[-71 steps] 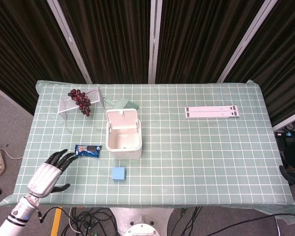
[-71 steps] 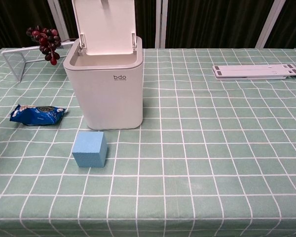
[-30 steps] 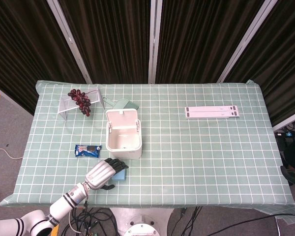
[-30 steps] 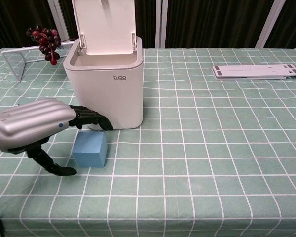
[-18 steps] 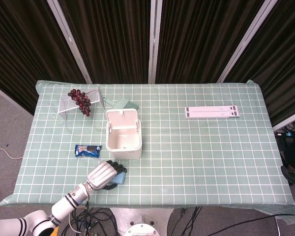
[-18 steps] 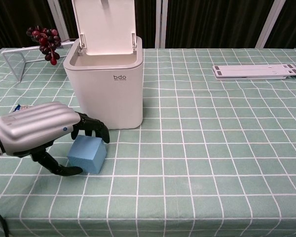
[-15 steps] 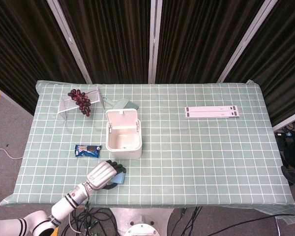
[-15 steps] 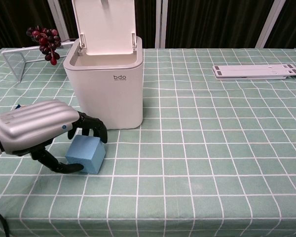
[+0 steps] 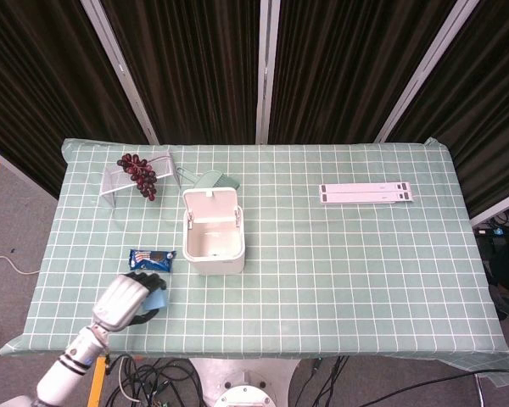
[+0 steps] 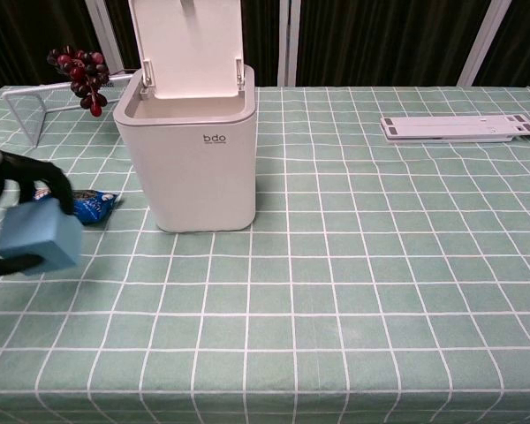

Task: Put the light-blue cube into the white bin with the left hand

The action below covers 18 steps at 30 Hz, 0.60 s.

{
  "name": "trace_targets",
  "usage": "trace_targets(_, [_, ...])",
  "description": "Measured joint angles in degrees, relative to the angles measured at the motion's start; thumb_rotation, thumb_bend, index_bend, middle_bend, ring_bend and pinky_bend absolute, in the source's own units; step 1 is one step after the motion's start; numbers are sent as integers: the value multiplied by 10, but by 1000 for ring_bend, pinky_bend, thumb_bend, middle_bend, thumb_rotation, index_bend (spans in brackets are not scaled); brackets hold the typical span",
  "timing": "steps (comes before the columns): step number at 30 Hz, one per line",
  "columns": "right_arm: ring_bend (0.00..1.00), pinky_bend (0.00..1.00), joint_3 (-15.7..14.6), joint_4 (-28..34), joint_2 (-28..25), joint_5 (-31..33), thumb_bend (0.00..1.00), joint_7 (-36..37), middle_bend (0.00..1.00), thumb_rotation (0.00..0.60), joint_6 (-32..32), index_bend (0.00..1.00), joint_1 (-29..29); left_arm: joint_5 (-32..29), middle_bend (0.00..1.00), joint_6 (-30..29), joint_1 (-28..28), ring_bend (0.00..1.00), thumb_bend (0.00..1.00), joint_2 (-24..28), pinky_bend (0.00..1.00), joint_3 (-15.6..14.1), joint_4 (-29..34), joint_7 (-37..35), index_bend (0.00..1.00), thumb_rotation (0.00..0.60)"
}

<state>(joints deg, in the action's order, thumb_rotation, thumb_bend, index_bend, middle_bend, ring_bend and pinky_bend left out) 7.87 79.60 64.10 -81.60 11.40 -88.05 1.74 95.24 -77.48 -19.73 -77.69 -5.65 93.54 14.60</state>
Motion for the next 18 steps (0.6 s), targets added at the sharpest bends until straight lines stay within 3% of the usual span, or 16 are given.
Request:
trace_targets(4, [0, 0, 0, 0, 3, -1, 176, -3, 0, 600, 2, 0, 2, -21, 539, -69, 36, 545, 356, 56, 633, 10, 23, -1, 463, 600])
trace_targets(8, [0, 0, 1, 4, 3, -3, 176, -9, 0, 600, 1, 0, 3, -35, 539, -116, 53, 546, 357, 100, 633, 45, 43, -20, 463, 600])
trace_targets(13, [0, 0, 3, 7, 2, 0, 177, -11, 0, 600, -2, 0, 2, -27, 538, -124, 40, 545, 357, 124, 633, 84, 66, -64, 460, 600])
trace_targets(18, [0, 0, 5, 4, 2, 7, 177, -9, 0, 600, 3, 0, 2, 11, 539, -108, -1, 545, 356, 112, 640, 108, 71, -103, 460, 600])
